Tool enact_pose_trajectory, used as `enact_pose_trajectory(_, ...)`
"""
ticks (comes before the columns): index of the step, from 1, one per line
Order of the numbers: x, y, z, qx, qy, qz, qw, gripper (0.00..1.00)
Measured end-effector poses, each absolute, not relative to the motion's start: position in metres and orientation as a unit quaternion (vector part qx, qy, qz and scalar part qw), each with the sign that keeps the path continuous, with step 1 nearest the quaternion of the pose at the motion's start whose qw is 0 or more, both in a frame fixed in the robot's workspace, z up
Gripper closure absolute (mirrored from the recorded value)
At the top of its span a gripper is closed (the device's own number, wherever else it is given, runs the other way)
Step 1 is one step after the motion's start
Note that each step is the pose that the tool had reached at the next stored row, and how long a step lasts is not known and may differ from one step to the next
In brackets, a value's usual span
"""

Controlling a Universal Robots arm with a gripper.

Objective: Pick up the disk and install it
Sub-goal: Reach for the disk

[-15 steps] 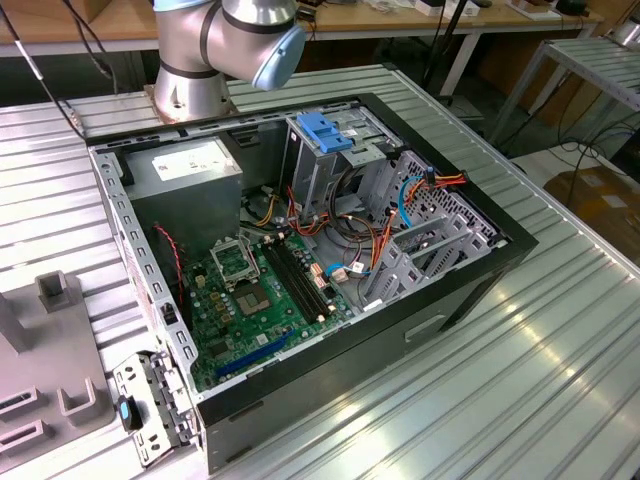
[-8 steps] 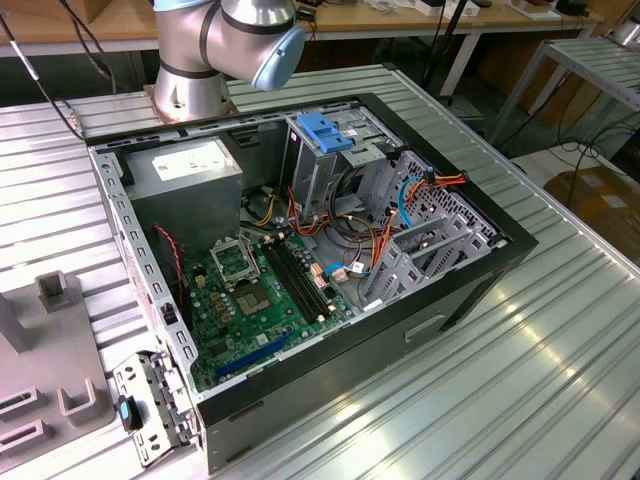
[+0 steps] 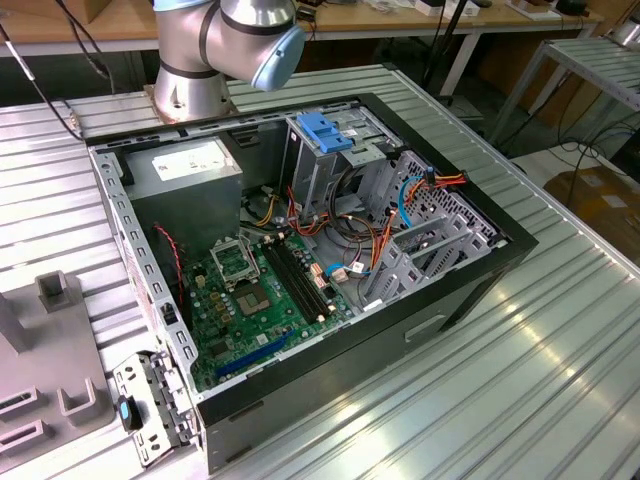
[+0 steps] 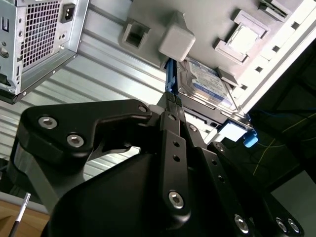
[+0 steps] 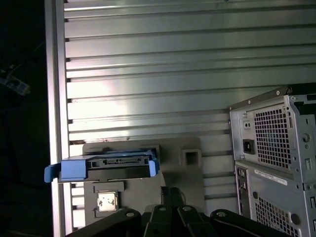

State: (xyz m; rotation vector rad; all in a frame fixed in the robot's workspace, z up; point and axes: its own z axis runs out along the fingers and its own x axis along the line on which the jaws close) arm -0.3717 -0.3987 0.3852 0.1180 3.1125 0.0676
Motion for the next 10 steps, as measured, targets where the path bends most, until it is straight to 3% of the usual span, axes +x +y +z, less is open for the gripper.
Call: enact_pose_trajectory(10, -0.384, -0.399, 0.385, 0.038, 0.999, 0.022, 0.013, 0.89)
